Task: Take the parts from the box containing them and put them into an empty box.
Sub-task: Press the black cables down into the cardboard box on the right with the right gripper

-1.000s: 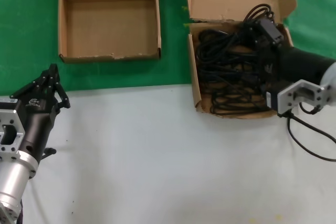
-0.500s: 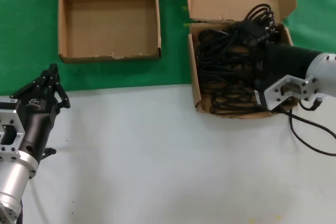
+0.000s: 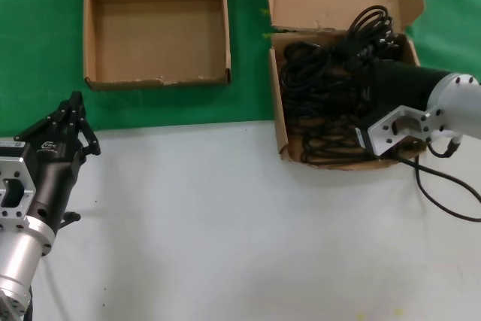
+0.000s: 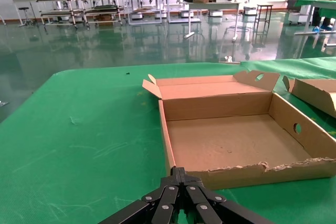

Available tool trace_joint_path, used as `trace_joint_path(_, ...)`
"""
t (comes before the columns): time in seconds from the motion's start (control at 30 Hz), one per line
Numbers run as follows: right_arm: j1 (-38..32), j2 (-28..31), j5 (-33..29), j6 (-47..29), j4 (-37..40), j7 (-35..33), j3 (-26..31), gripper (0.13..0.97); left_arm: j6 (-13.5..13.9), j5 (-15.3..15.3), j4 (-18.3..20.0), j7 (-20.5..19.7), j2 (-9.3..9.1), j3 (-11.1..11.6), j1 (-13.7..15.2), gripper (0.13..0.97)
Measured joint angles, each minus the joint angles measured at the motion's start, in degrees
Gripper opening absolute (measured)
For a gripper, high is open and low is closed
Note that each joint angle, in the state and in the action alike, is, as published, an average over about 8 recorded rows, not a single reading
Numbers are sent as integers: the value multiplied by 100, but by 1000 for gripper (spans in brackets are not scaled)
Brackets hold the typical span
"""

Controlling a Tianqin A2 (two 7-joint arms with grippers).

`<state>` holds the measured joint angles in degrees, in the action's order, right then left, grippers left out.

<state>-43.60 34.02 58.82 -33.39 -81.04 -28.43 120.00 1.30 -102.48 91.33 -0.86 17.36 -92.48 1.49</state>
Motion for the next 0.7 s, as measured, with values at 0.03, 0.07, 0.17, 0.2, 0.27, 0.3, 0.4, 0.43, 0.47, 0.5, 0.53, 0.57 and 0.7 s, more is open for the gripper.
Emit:
trace_joint_path(0.03, 2, -16, -60, -16, 3, 35, -19, 654, 0, 0, 0, 0, 0, 0, 0, 145)
trace_joint_path(0.07, 4, -32, -120, -31, 8, 69, -38, 628, 0, 0, 0, 0, 0, 0, 0, 145)
trace_joint_path(0.17, 5, -76, -283, -79, 27, 163, -92, 549, 0, 0, 0, -1, 0, 0, 0, 145)
trace_joint_path(0.2, 4, -90, -328, -94, 35, 189, -108, 522, 0, 0, 0, -1, 0, 0, 0, 145)
trace_joint_path(0.27, 0, -114, -411, -124, 51, 235, -136, 496, 0, 0, 0, -1, 0, 0, 0, 145)
trace_joint_path(0.3, -2, -126, -448, -138, 60, 256, -148, 473, 0, 0, 0, -1, 0, 0, 0, 145)
trace_joint_path(0.4, -11, -157, -534, -172, 87, 300, -179, 406, 0, 1, 0, -1, 0, 0, 0, 145)
trace_joint_path(0.43, -13, -166, -557, -181, 97, 311, -188, 383, 0, 1, 0, -1, 0, 0, 0, 145)
trace_joint_path(0.47, -15, -175, -577, -189, 106, 320, -195, 361, 0, 1, 0, -1, 0, 0, 0, 145)
trace_joint_path(0.5, -17, -184, -594, -196, 116, 327, -202, 338, 0, 1, 0, -1, 0, 0, 0, 145)
trace_joint_path(0.53, -19, -193, -610, -202, 124, 333, -208, 316, 0, 1, 0, -1, 0, 0, 0, 145)
trace_joint_path(0.57, -21, -201, -622, -207, 132, 337, -213, 316, 0, 1, 0, -1, 0, 0, 0, 145)
trace_joint_path(0.7, -30, -232, -662, -232, 136, 357, -235, 259, 0, 1, 0, -1, 0, 0, 0, 145)
